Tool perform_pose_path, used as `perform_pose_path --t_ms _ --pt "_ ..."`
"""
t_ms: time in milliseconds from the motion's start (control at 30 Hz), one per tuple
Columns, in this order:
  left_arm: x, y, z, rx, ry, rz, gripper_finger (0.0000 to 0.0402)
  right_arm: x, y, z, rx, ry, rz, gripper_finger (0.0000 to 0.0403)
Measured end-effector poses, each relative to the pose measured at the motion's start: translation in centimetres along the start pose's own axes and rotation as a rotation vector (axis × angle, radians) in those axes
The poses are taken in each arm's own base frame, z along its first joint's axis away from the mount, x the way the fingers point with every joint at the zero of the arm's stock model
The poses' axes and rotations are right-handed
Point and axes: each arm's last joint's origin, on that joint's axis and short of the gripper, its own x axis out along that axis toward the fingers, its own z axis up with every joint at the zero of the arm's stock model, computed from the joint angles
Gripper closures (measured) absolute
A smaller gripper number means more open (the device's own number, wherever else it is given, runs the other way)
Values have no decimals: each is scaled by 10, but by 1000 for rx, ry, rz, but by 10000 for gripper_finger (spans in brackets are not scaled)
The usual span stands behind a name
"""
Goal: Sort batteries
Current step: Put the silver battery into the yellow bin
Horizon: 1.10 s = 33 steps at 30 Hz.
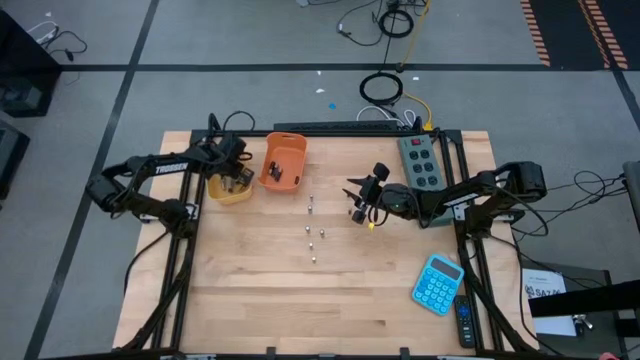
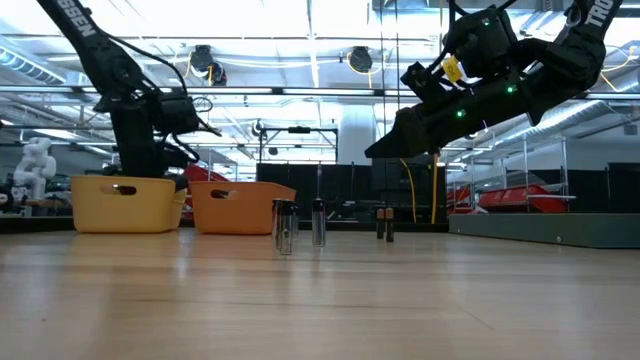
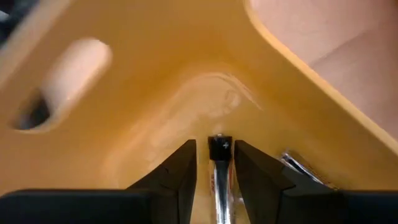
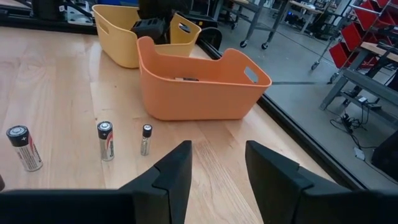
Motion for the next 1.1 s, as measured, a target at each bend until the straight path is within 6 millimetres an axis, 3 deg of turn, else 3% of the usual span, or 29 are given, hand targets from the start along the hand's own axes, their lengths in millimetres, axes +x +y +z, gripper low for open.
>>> perform_pose_path --t_ms 200,433,833,1100 --pt "-28 5 15 4 -102 37 283 0 0 1 7 -7 -1 261" --pt "-72 -5 10 28 -212 -51 283 0 0 1 22 -7 -1 261" --pt "-107 -94 -4 367 -392 -542 283 0 0 1 26 -7 -1 261" --pt "-104 -149 -26 573 -393 -673 283 0 0 1 30 -7 0 261"
